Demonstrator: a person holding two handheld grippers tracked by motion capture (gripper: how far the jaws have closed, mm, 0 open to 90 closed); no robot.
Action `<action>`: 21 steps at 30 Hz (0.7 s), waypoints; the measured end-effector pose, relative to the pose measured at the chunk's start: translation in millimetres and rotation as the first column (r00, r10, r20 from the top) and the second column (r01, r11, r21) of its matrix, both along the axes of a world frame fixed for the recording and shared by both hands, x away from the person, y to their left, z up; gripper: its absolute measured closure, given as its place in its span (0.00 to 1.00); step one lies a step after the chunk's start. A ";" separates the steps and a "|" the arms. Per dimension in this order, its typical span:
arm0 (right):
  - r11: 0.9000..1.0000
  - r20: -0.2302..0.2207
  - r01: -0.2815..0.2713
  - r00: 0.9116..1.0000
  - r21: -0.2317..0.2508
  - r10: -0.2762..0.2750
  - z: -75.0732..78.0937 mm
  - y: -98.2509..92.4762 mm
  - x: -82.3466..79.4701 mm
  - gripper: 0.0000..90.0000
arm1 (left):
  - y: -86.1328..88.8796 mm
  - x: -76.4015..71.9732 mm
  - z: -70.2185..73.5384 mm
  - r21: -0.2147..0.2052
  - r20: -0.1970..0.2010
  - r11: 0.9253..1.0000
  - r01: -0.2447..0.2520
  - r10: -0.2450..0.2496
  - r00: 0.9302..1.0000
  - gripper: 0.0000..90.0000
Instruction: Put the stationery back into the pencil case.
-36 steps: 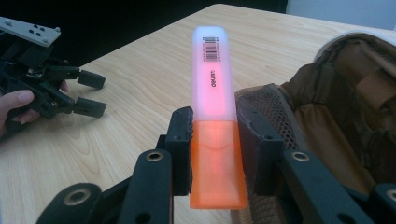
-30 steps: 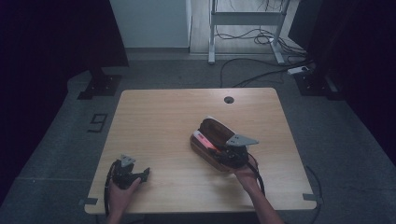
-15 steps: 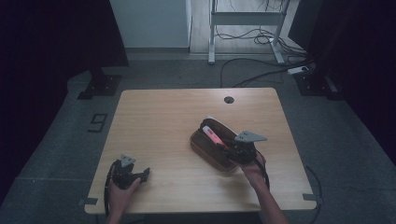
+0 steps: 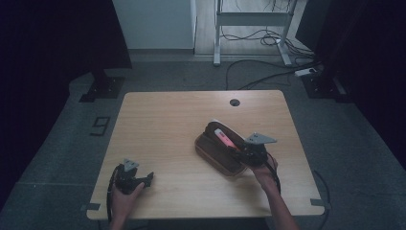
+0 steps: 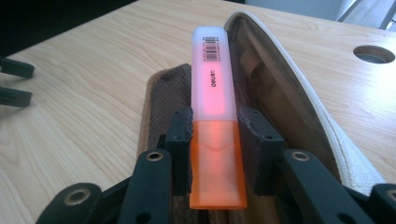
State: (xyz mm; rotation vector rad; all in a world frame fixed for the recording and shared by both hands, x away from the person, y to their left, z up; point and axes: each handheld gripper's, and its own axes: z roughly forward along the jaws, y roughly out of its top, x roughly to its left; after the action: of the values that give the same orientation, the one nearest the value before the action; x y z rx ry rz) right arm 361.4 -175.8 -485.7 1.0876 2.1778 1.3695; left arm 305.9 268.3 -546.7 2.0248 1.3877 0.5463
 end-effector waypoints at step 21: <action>0.993 -0.018 -0.006 1.000 -0.118 0.004 -10.3 14.9 0.3 0.67 | 0.0 0.0 0.0 0.000 0.000 1.000 0.000 0.000 1.000 0.17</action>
State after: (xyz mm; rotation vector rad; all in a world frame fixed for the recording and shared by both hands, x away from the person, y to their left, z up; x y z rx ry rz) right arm 361.7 -160.9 -496.0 1.0554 2.2442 1.2207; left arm 305.9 268.4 -546.7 2.0255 1.3875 0.5462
